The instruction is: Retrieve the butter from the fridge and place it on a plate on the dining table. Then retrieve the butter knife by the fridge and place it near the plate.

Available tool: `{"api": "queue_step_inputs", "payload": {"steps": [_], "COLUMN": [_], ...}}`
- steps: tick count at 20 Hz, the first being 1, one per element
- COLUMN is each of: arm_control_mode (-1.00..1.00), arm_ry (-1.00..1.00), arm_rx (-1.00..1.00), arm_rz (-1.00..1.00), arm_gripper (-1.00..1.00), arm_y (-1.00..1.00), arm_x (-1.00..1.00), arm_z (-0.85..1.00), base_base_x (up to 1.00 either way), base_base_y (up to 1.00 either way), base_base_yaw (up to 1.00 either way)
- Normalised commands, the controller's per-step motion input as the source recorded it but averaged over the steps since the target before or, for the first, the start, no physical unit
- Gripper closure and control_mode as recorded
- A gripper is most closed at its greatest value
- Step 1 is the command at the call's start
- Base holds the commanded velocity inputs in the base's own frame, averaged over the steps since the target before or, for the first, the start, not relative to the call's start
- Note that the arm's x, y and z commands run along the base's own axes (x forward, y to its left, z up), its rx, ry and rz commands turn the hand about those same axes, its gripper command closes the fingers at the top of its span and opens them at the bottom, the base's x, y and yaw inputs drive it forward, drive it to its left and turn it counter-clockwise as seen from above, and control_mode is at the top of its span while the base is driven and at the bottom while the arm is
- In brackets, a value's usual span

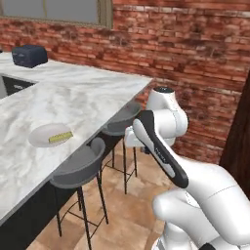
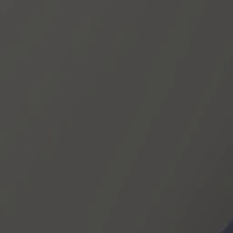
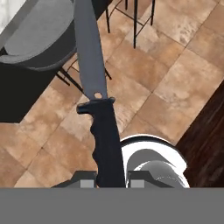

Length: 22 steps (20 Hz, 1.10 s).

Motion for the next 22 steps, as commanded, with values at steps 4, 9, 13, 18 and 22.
{"api": "queue_step_inputs", "payload": {"steps": [4, 9, 13, 18, 22], "arm_control_mode": [1.00, 1.00, 1.00, 1.00, 1.00], "arm_ry": [0.00, 0.00, 0.00, 0.00, 0.00], "arm_rx": [0.00, 0.00, 0.00, 0.00, 0.00], "arm_rz": [0.00, 0.00, 0.00, 0.00, 0.00], "arm_gripper": [1.00, 1.00, 1.00, 1.00, 1.00], "arm_y": [0.00, 0.00, 0.00, 0.00, 0.00], "arm_x": [0.00, 0.00, 0.00, 0.00, 0.00], "arm_z": [0.00, 0.00, 0.00, 0.00, 0.00], "base_base_x": [0.53, 0.49, 0.46, 0.69, 0.70], "base_base_y": [-0.31, -0.27, -0.18, -0.06, -0.05], "base_base_yaw": [0.58, 0.58, 0.55, 0.43, 0.29]}}
